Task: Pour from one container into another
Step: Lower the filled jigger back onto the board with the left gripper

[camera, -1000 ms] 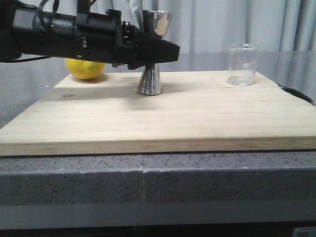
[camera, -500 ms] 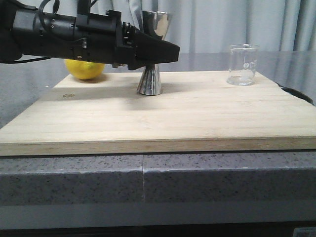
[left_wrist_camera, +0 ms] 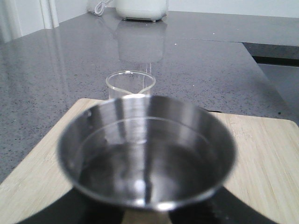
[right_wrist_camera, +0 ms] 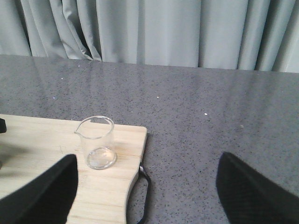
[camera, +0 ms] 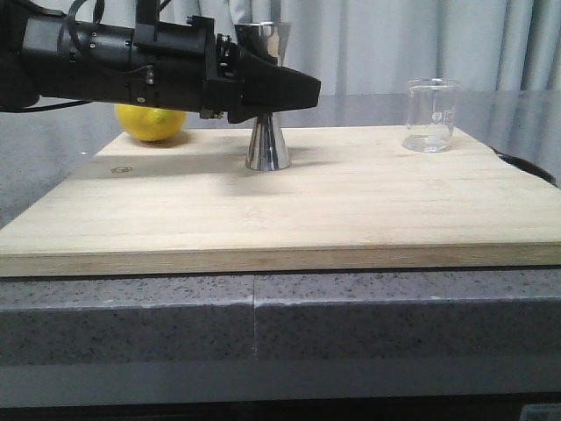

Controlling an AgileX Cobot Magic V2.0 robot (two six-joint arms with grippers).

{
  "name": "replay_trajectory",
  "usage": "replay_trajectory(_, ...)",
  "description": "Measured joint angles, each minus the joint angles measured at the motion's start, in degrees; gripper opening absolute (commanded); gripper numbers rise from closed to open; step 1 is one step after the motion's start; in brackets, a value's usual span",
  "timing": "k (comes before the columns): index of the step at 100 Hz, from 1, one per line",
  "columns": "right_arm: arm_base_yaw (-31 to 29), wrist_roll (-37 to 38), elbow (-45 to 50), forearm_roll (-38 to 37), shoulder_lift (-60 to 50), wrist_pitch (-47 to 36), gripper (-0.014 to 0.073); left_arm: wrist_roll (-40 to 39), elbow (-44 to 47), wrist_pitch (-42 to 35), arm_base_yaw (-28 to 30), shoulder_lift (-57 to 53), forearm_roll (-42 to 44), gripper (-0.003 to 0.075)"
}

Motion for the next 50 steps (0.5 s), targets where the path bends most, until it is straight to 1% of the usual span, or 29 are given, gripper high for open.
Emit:
replay_trajectory(10, 0.0, 0.0, 0.0, 0.0, 0.0, 0.0, 0.0545, 0.0, 0.0, 0.0, 0.0, 0.0, 0.0, 0.0308)
replay_trajectory(15, 0.0, 0.0, 0.0, 0.0, 0.0, 0.0, 0.0545, 0.0, 0.0, 0.1, 0.0, 0.0, 0.0, 0.0329)
replay_trajectory(34, 0.0, 0.0, 0.0, 0.0, 0.0, 0.0, 0.0545, 0.0, 0.0, 0.1, 0.0, 0.0, 0.0, 0.0529)
replay_trajectory(41, 0.0, 0.0, 0.0, 0.0, 0.0, 0.0, 0.0545, 0.0, 0.0, 0.1, 0.0, 0.0, 0.0, 0.0570)
replay_trajectory(50, 0.0, 0.0, 0.0, 0.0, 0.0, 0.0, 0.0545, -0.1, 0.0, 0.1, 0.0, 0.0, 0.0, 0.0582)
